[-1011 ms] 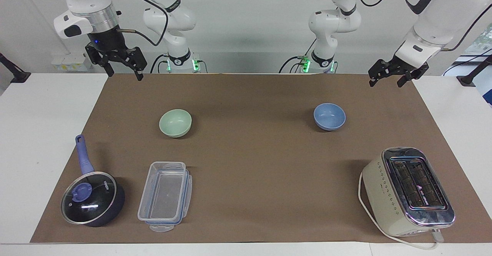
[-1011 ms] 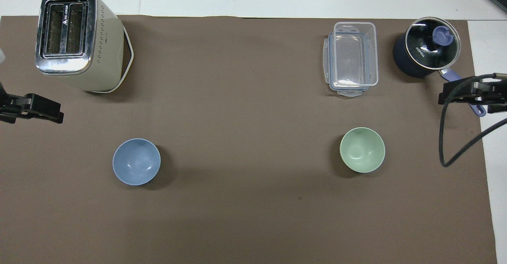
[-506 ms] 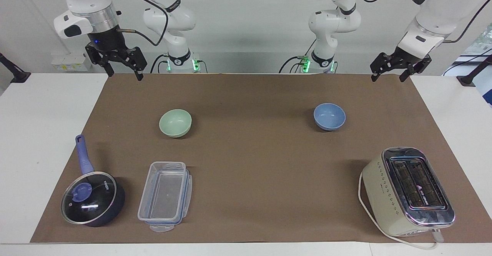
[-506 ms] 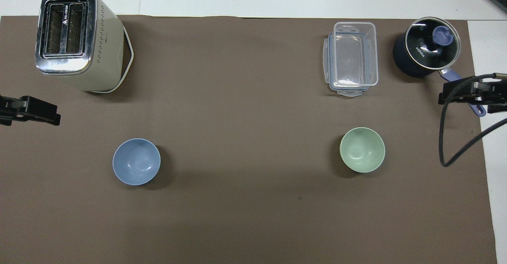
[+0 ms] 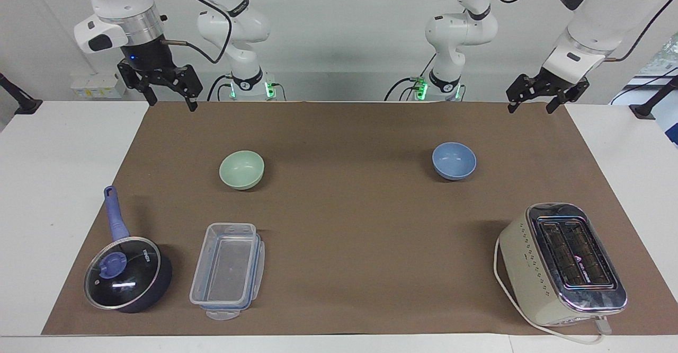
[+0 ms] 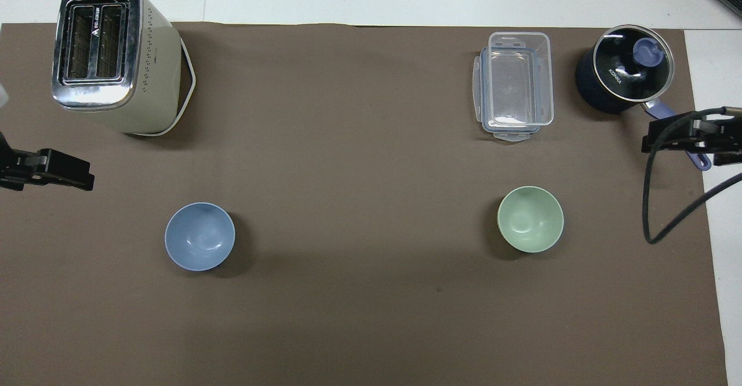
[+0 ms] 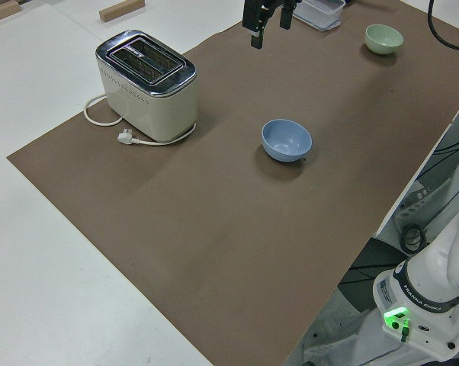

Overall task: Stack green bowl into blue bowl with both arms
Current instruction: 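Reach the left gripper to the blue bowl rim and grasp it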

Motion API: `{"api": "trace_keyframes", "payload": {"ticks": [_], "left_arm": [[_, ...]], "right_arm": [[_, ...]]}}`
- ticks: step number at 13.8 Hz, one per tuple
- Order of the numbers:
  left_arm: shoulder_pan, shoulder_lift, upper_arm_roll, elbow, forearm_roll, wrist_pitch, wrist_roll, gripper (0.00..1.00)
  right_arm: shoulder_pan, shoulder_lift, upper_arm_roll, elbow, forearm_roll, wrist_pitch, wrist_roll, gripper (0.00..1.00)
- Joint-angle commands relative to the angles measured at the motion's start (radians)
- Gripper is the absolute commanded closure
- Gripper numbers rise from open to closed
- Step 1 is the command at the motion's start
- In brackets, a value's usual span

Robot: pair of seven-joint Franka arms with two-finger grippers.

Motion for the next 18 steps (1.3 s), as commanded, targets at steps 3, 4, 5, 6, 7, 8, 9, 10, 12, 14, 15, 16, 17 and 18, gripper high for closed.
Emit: {"api": "trace_keyframes", "payload": {"ticks": [3,4,5,6,7,8,9,10,12,14,15,16,17,18], "left_arm": [[-0.025,-0.052,0.002,-0.13,0.011,0.106,-0.044,0.0],[-0.038,-0.057,0.002,-0.16,0.011,0.138,-0.067,0.0],[-0.045,-0.063,0.002,-0.196,0.011,0.164,-0.079,0.0],[-0.059,-0.072,0.002,-0.24,0.009,0.202,-0.081,0.0],[-0.065,-0.087,0.002,-0.286,0.009,0.245,-0.1,0.0],[-0.069,-0.104,0.001,-0.34,0.0,0.288,-0.123,0.0],[-0.082,-0.122,0.002,-0.39,-0.002,0.329,-0.125,0.0],[-0.085,-0.139,0.002,-0.435,-0.002,0.363,-0.125,0.0],[-0.076,-0.162,0.002,-0.492,-0.002,0.396,-0.111,0.0],[-0.072,-0.17,0.002,-0.553,-0.002,0.458,-0.098,0.0],[-0.07,-0.176,0.005,-0.584,-0.002,0.485,-0.081,0.0],[-0.066,-0.176,0.008,-0.608,-0.002,0.514,-0.072,0.0],[-0.053,-0.176,0.008,-0.635,-0.002,0.532,-0.058,0.0],[-0.038,-0.181,0.008,-0.656,-0.003,0.537,-0.041,0.0]], "right_arm": [[-0.012,-0.006,0.006,-0.004,0.012,-0.009,0.015,0.0],[-0.012,-0.006,0.006,-0.004,0.012,-0.009,0.015,0.0],[-0.012,-0.006,0.006,-0.004,0.012,-0.009,0.015,0.0],[-0.012,-0.006,0.006,-0.004,0.012,-0.009,0.015,0.0],[-0.012,-0.006,0.006,-0.004,0.012,-0.009,0.015,0.0],[-0.012,-0.006,0.006,-0.004,0.012,-0.009,0.015,0.0],[-0.012,-0.006,0.006,-0.004,0.012,-0.009,0.015,0.0],[-0.012,-0.006,0.006,-0.004,0.012,-0.009,0.015,0.0],[-0.012,-0.006,0.006,-0.004,0.012,-0.009,0.015,0.0],[-0.012,-0.006,0.006,-0.004,0.012,-0.009,0.015,0.0],[-0.012,-0.006,0.006,-0.004,0.012,-0.009,0.015,0.0],[-0.012,-0.006,0.006,-0.004,0.012,-0.009,0.015,0.0],[-0.012,-0.006,0.006,-0.004,0.012,-0.009,0.015,0.0],[-0.012,-0.006,0.006,-0.004,0.012,-0.009,0.015,0.0]]}}
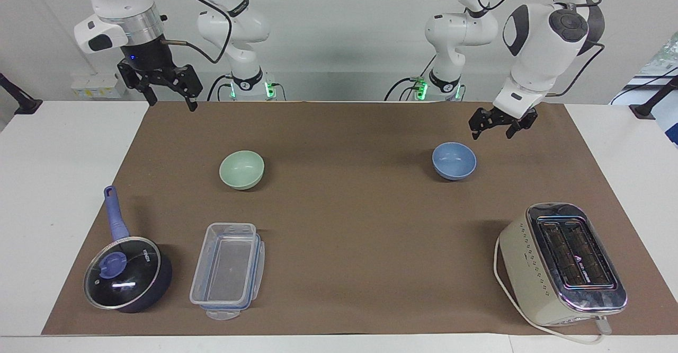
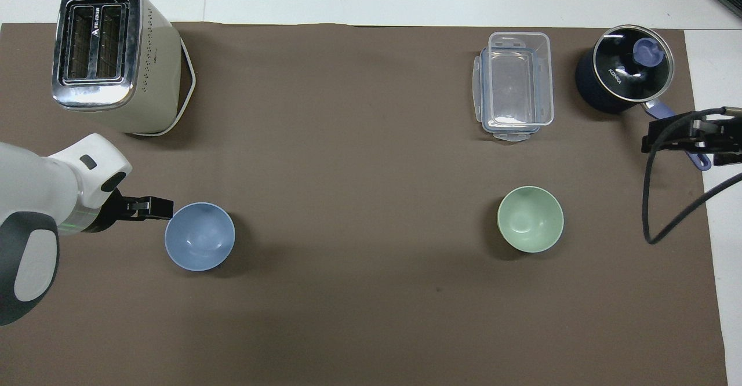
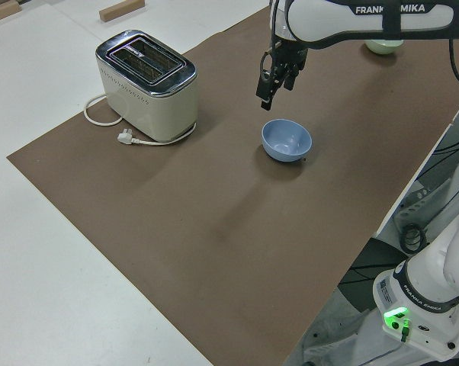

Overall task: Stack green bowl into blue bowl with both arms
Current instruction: 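Reach the left gripper to the blue bowl rim and grasp it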

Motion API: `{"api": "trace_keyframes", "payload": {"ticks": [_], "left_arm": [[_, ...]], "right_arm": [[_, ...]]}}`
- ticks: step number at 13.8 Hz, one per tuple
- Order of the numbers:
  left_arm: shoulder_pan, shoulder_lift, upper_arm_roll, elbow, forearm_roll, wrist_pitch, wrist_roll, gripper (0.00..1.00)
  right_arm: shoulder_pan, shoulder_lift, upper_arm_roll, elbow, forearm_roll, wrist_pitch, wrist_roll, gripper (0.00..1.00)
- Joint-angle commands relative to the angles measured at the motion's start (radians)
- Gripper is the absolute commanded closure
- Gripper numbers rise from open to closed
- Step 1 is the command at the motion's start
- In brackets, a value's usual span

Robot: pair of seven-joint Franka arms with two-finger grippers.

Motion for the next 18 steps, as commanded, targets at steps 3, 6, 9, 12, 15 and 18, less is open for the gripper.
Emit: {"api": "trace_keyframes", "payload": {"ticks": [3,6,9,12,15,18], "left_arm": [[0.049,-0.051,0.006,-0.172,-0.002,0.124,0.051,0.0],[0.049,-0.043,0.006,-0.261,-0.003,0.255,0.049,0.0],[0.048,-0.013,0.006,-0.324,-0.032,0.377,0.044,0.0],[0.034,0.03,0.004,-0.338,-0.112,0.449,0.044,0.0],[0.031,0.049,0.004,-0.362,-0.137,0.487,0.041,0.12],[0.025,0.049,0.004,-0.364,-0.151,0.481,0.04,1.0]], "right_arm": [[-0.012,-0.006,0.006,-0.004,0.012,-0.009,0.015,0.0],[-0.012,-0.006,0.006,-0.004,0.012,-0.009,0.015,0.0],[-0.012,-0.006,0.006,-0.004,0.012,-0.009,0.015,0.0],[-0.012,-0.006,0.006,-0.004,0.012,-0.009,0.015,0.0],[-0.012,-0.006,0.006,-0.004,0.012,-0.009,0.015,0.0],[-0.012,-0.006,0.006,-0.004,0.012,-0.009,0.015,0.0]]}}
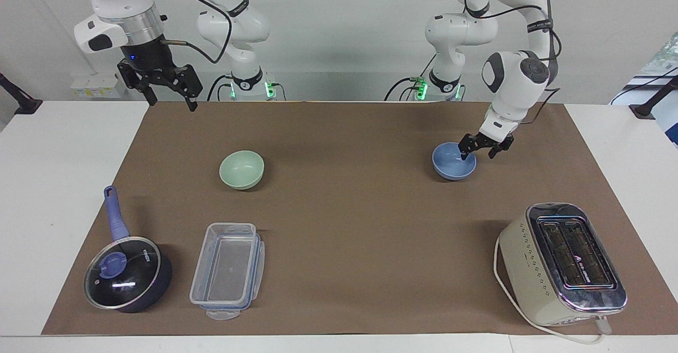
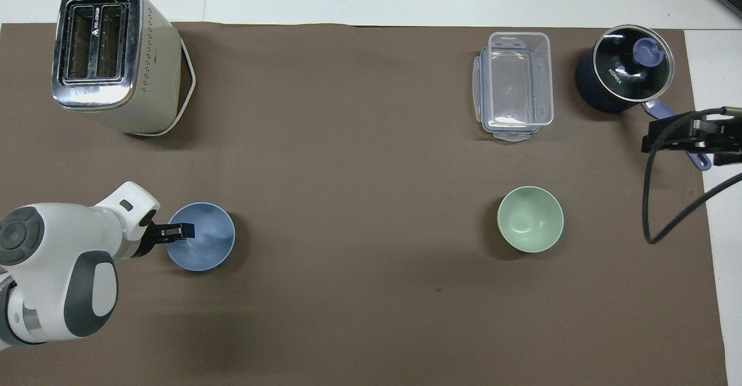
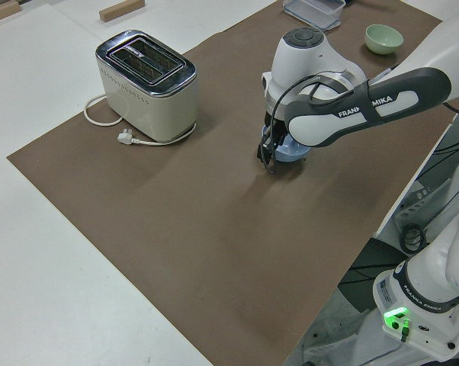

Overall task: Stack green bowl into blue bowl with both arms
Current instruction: 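Reach the left gripper to the blue bowl rim and grasp it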

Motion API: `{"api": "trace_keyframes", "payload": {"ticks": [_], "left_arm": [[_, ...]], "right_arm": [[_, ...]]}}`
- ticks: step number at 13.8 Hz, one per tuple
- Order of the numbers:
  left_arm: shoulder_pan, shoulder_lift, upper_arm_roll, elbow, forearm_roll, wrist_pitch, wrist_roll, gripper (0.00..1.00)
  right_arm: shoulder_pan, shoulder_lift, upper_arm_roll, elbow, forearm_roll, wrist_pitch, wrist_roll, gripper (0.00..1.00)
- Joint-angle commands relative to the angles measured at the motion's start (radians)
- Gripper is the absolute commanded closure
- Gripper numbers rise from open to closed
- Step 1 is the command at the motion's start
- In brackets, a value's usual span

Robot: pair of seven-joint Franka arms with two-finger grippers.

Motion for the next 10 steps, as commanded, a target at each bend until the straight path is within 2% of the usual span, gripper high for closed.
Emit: {"api": "trace_keyframes", "payload": {"ticks": [1,5,10], "left_arm": [[-0.01,-0.01,0.003,-0.022,-0.022,0.023,0.003,1.0],[-0.01,-0.005,0.005,0.002,-0.022,0.006,0.008,1.0],[-0.003,-0.024,0.005,0.136,-0.022,-0.193,0.005,1.0]], "right_arm": [[-0.012,-0.006,0.006,-0.004,0.012,-0.009,0.015,0.0],[-0.012,-0.006,0.006,-0.004,0.012,-0.009,0.015,0.0],[-0.012,-0.006,0.006,-0.004,0.012,-0.009,0.015,0.0]]}}
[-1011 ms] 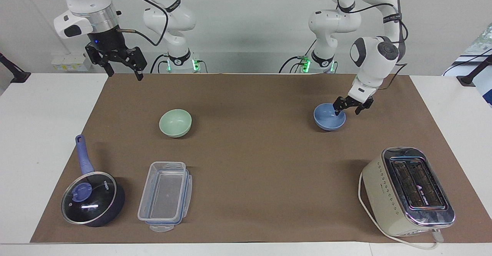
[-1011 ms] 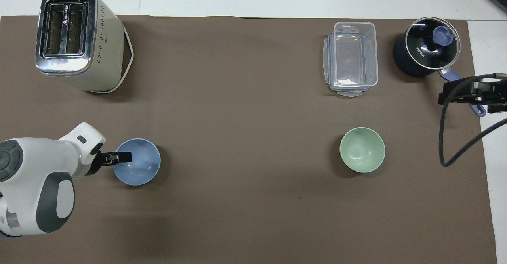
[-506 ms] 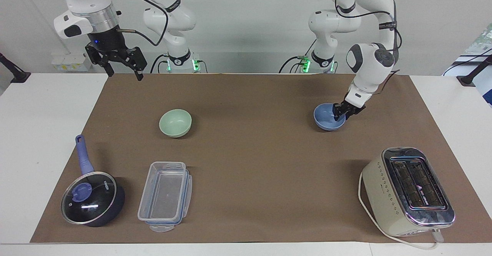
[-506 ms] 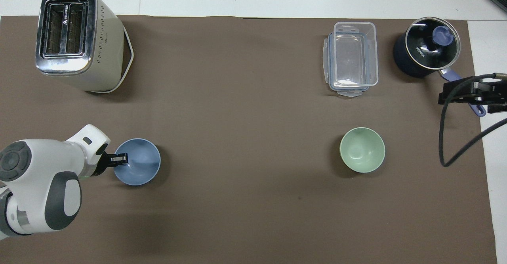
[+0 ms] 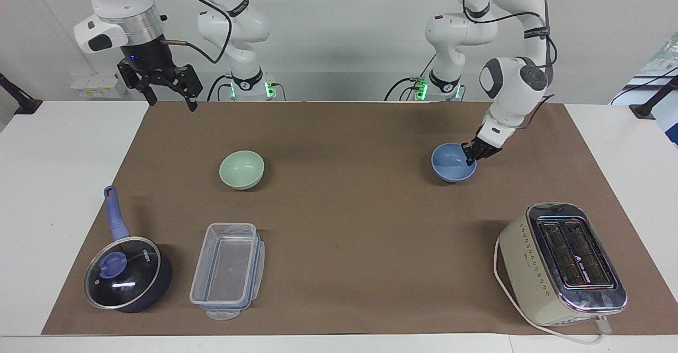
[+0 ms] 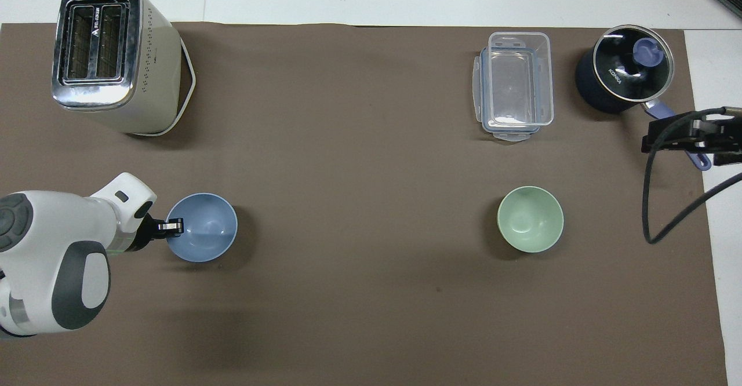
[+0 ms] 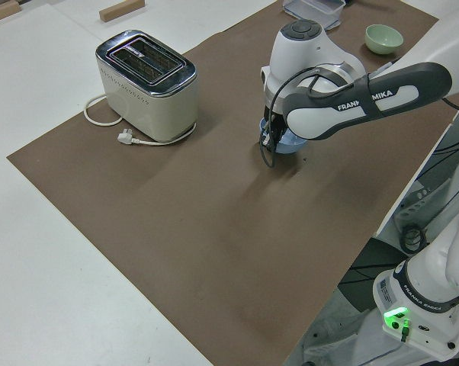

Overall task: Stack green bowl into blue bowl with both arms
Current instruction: 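Reach the left gripper to the blue bowl rim and grasp it, then slide the blue bowl with the left gripper toward the table center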

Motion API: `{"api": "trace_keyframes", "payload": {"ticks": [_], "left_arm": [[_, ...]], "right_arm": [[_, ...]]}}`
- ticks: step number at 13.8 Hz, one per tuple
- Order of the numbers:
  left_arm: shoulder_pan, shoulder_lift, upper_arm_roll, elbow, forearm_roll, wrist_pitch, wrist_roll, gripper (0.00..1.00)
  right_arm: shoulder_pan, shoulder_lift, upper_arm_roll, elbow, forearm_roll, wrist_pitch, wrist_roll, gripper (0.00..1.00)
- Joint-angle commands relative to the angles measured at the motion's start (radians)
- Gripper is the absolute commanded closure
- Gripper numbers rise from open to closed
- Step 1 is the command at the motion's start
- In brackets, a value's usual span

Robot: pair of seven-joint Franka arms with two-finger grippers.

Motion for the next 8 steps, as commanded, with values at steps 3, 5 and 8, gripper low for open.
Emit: {"api": "trace_keyframes", "payload": {"ticks": [3,5,8], "left_arm": [[0.001,-0.033,0.005,0.161,-0.017,-0.215,0.0,1.0],[-0.011,-0.023,0.003,0.229,-0.017,-0.269,-0.042,1.0],[-0.021,-0.027,-0.003,0.264,-0.017,-0.283,-0.079,1.0]], "right_arm": [[-0.012,-0.006,0.006,-0.004,0.012,-0.009,0.015,0.0],[-0.012,-0.006,0.006,-0.004,0.012,-0.009,0.015,0.0],[-0.012,-0.006,0.006,-0.004,0.012,-0.009,0.015,0.0]]}}
